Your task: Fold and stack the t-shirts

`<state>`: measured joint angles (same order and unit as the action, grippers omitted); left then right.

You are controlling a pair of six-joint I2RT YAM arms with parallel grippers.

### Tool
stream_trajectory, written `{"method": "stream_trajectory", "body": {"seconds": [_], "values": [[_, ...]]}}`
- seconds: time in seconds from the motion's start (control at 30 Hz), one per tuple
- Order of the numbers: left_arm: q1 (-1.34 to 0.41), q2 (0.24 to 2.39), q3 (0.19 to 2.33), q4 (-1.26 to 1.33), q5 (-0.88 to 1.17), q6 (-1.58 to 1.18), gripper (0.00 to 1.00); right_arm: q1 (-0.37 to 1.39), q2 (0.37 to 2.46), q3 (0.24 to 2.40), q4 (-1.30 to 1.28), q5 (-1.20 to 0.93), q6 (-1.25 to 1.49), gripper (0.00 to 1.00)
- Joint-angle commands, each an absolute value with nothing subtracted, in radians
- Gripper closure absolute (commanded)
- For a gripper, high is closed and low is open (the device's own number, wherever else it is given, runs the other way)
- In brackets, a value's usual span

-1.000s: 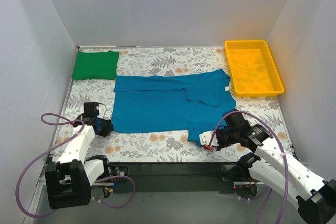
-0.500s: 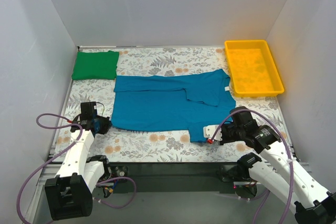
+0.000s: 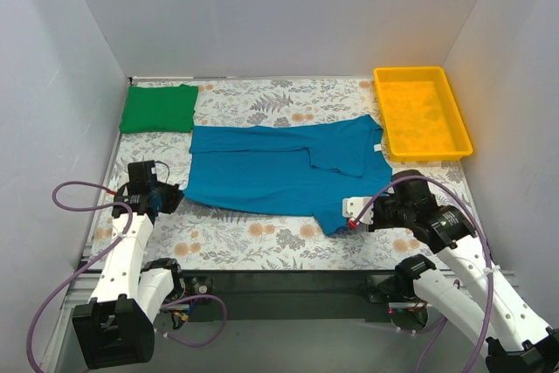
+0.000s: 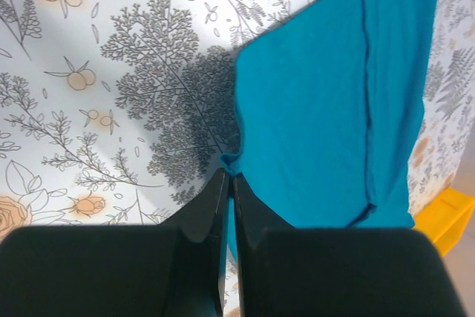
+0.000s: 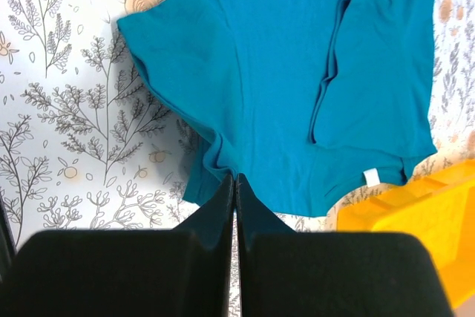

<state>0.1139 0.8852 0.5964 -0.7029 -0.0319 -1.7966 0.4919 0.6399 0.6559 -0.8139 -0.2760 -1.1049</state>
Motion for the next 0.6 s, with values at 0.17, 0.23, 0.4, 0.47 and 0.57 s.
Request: {"method": "stream_trajectory", "body": {"seconds": [0.17, 0.23, 0.4, 0.47, 0.57], "values": [[0.112, 0.876, 0.643, -0.712, -0.018, -1.806, 1.0, 0.489, 0.686, 0.773, -0.811, -0.282, -1.097, 0.99], [0.112, 0.876, 0.629, -0.706, -0.02, -1.802, 1.0, 0.488, 0.693, 0.795, -0.808, -0.268, -1.097, 0.99], [0.113, 0.877, 0.569, -0.69, -0.006, -1.792, 1.0, 0.482, 0.706, 0.828, -0.808, -0.261, -1.092, 0.99], [0.112, 0.877, 0.542, -0.684, -0.008, -1.79, 1.0, 0.48, 0.713, 0.833, -0.805, -0.265, -1.092, 0.99], [0.112, 0.887, 0.509, -0.67, -0.003, -1.792, 1.0, 0.48, 0.726, 0.842, -0.793, -0.271, -1.088, 0.99]]}}
